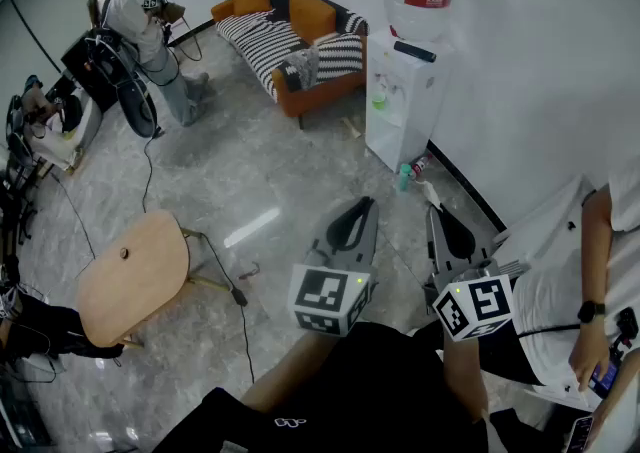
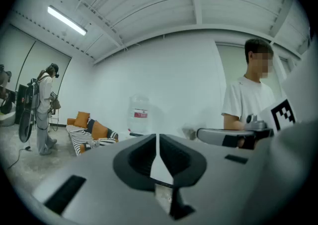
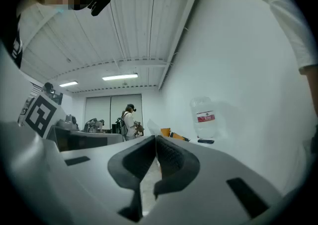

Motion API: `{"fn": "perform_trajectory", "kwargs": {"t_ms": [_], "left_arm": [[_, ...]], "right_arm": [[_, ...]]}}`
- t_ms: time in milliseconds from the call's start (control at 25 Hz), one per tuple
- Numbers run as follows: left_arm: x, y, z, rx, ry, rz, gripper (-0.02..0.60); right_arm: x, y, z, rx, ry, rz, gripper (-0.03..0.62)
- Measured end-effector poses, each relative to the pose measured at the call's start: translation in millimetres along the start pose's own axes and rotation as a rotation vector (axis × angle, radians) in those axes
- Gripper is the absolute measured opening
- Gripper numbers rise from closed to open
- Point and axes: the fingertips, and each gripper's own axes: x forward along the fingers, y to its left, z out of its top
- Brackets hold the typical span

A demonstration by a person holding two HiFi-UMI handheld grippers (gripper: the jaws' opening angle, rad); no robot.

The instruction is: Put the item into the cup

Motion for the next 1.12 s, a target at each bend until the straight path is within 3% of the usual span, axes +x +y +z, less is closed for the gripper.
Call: {"fn": "perform_trajectory", "kwargs": {"t_ms": [560, 1120], "left_arm": [[-4, -10, 2, 0.001, -0.01, -0.011, 0.026], [16, -12, -2, -0.019, -0.011, -0.015, 0.014]], "right_arm": [[-4, 0, 2, 0.016, -0.029, 0.039, 0.015], [-1, -23, -13, 0.011, 0.018, 0.009, 0.015]]}}
